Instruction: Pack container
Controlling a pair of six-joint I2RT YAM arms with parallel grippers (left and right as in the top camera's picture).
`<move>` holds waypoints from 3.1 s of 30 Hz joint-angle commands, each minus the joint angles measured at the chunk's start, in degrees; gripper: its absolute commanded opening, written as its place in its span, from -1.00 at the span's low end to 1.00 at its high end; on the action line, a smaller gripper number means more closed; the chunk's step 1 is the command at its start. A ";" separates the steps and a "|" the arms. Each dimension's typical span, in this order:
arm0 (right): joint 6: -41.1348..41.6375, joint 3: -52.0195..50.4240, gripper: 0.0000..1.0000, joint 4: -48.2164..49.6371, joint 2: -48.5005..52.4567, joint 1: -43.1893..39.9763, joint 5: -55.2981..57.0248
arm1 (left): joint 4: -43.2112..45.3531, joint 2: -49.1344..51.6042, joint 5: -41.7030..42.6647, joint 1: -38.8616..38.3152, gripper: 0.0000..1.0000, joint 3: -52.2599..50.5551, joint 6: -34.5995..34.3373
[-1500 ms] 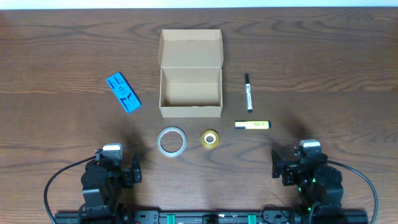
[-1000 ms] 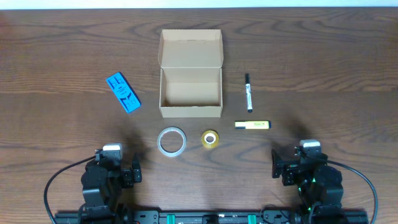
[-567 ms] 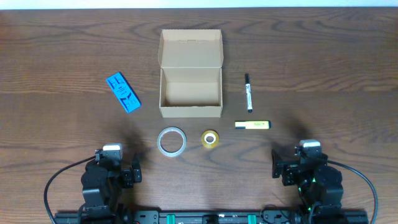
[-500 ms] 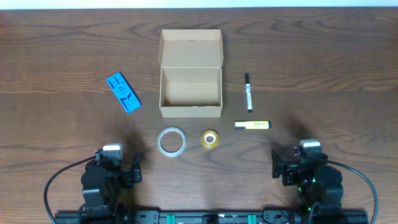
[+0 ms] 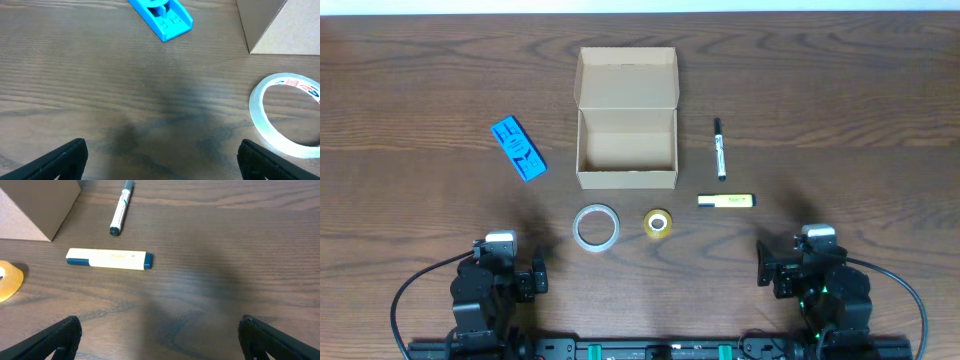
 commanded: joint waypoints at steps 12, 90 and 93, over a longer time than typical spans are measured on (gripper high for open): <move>0.76 -0.09 0.99 -0.48 -0.50 0.13 -0.04 | -0.37 -0.37 -0.26 -0.22 0.91 -0.94 1.01; 10.67 79.08 0.44 -8.48 123.34 10.43 2.03 | -0.37 -0.37 -0.26 -0.22 0.91 -0.94 1.01; 10.67 79.08 0.28 -8.46 123.58 10.43 2.05 | -0.37 -0.37 -0.26 -0.22 0.91 -0.94 1.01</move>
